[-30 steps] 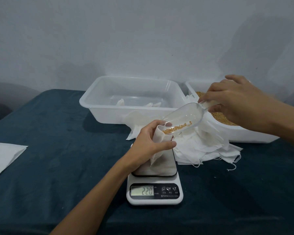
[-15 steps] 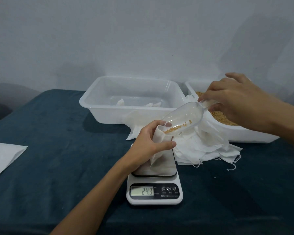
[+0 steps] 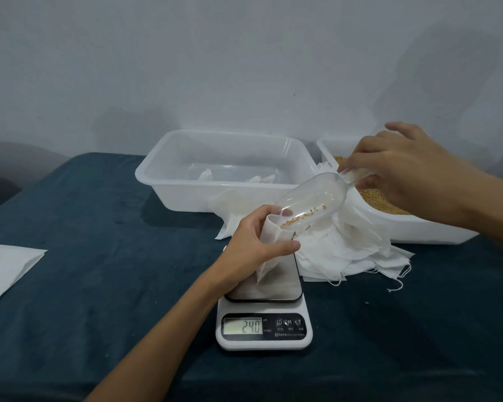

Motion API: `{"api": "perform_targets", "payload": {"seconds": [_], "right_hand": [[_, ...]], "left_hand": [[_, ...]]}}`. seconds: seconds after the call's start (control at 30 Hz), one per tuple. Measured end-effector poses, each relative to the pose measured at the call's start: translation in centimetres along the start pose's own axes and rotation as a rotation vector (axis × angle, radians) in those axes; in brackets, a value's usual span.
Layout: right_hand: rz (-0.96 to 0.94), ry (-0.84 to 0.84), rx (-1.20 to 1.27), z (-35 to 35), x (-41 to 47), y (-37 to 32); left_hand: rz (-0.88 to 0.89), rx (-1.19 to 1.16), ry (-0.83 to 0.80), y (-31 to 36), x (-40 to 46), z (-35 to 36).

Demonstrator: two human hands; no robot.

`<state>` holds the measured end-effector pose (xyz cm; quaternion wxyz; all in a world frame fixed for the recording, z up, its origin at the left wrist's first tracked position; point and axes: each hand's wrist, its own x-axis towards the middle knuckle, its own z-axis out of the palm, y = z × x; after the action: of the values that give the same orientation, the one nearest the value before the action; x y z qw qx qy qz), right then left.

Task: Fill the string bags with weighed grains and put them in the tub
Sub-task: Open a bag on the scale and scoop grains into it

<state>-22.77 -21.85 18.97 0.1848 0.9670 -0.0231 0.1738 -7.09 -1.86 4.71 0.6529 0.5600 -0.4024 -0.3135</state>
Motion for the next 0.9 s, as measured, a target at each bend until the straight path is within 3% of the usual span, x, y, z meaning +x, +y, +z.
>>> {"api": "perform_targets", "payload": {"seconds": [0.2,0.4,0.53,0.73,0.9], "right_hand": [[0.081,-0.083,0.139,0.7,-0.2,0.5],[0.263,-0.186,0.557,2.9,-1.2,1.4],[0.388,-0.152,0.797,4.6,-1.5,3.0],[0.713,0.01,0.576,9.2,-1.9,8.1],[0.944,-0.131,0.437,13.0,-2.2,10.4]], "left_hand": [[0.004,-0.003,0.038,0.2,0.2,-0.4],[-0.012,0.038,0.019,0.0,0.2,-0.6],[-0.024,0.117,0.021,0.1,0.2,-0.5],[0.034,0.109,0.017,-0.5,0.4,-0.6],[0.05,0.115,0.015,-0.9,0.6,-0.6]]}}
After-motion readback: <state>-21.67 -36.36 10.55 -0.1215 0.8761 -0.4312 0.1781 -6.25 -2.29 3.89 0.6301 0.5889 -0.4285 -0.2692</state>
